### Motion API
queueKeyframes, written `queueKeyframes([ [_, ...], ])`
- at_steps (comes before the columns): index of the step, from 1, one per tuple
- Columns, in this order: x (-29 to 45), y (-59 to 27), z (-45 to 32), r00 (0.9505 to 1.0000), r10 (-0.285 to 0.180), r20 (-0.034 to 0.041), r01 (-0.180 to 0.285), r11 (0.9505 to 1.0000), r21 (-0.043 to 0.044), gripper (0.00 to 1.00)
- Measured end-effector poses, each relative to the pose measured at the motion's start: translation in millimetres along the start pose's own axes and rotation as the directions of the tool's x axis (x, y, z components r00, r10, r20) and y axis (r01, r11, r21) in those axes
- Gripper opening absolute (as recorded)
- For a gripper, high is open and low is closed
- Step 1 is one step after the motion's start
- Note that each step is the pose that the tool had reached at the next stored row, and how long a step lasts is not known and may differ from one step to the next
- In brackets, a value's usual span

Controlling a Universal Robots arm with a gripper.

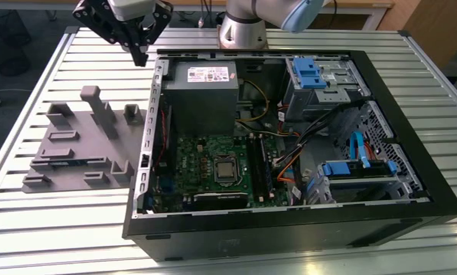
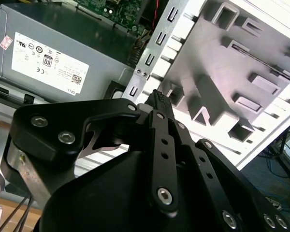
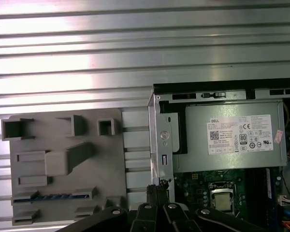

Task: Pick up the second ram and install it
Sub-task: 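Reach for the second ram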

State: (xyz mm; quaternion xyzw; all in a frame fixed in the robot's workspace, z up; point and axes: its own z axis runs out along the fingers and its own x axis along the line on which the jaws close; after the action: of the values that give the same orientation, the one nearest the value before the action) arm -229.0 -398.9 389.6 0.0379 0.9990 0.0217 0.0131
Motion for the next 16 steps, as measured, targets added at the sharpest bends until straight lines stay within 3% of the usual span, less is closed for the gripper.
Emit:
queueKeyframes([
  [16, 12.1, -0.9, 0.0, 1.0000, 0.000, 0.0000, 0.000, 1.0000, 0.0000, 0.13],
])
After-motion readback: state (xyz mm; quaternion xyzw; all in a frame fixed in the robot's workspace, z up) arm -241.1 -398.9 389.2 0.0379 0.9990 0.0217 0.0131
